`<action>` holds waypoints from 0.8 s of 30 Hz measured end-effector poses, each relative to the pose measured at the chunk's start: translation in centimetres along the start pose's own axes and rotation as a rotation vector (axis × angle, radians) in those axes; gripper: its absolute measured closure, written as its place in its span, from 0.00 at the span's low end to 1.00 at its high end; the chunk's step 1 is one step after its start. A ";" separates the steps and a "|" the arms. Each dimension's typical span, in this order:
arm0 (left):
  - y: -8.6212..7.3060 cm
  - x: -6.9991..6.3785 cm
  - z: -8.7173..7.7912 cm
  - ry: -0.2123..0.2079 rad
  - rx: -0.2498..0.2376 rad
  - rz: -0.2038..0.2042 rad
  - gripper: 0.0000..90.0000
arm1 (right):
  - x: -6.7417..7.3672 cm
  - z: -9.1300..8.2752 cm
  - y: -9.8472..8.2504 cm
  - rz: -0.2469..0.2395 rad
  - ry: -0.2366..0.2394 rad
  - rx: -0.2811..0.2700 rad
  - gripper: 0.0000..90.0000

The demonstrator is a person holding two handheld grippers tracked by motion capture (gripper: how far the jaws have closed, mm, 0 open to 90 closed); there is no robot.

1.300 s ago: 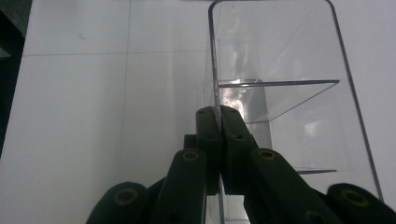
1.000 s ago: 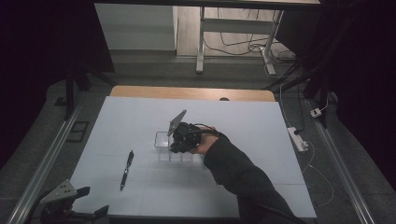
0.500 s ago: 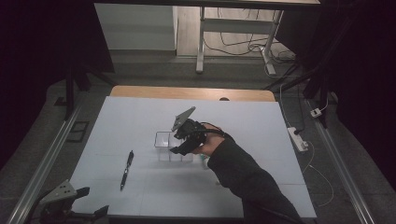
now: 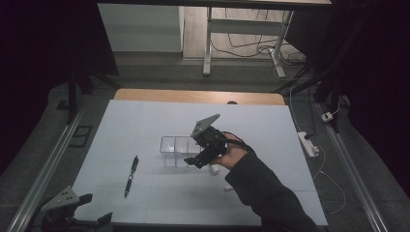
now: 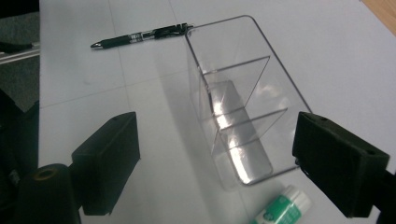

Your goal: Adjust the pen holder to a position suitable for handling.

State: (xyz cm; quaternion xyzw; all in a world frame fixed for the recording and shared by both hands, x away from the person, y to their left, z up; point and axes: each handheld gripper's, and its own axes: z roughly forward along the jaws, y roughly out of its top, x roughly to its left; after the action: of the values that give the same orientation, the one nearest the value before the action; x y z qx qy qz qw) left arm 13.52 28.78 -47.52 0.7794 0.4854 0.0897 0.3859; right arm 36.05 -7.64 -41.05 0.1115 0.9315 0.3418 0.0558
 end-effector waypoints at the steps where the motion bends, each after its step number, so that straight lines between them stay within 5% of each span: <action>1: 0.0 0.0 0.0 0.001 0.001 -0.001 0.02 | 0.1 -0.2 -0.3 0.009 0.003 -0.002 0.17; 21: 0.2 0.3 0.1 -0.015 0.003 -0.018 0.02 | 2.9 -3.8 -6.0 0.101 -0.093 0.027 0.00; 24: 0.2 0.2 0.1 -0.012 0.005 -0.014 0.02 | 3.5 -4.5 -7.0 0.151 -0.115 -0.005 0.00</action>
State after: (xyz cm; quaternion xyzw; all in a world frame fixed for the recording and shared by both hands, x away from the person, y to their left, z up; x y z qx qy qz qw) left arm 13.83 28.84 -47.54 0.7773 0.4889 0.0813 0.3875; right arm 30.68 -14.78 -42.29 0.2006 0.9148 0.3404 0.0834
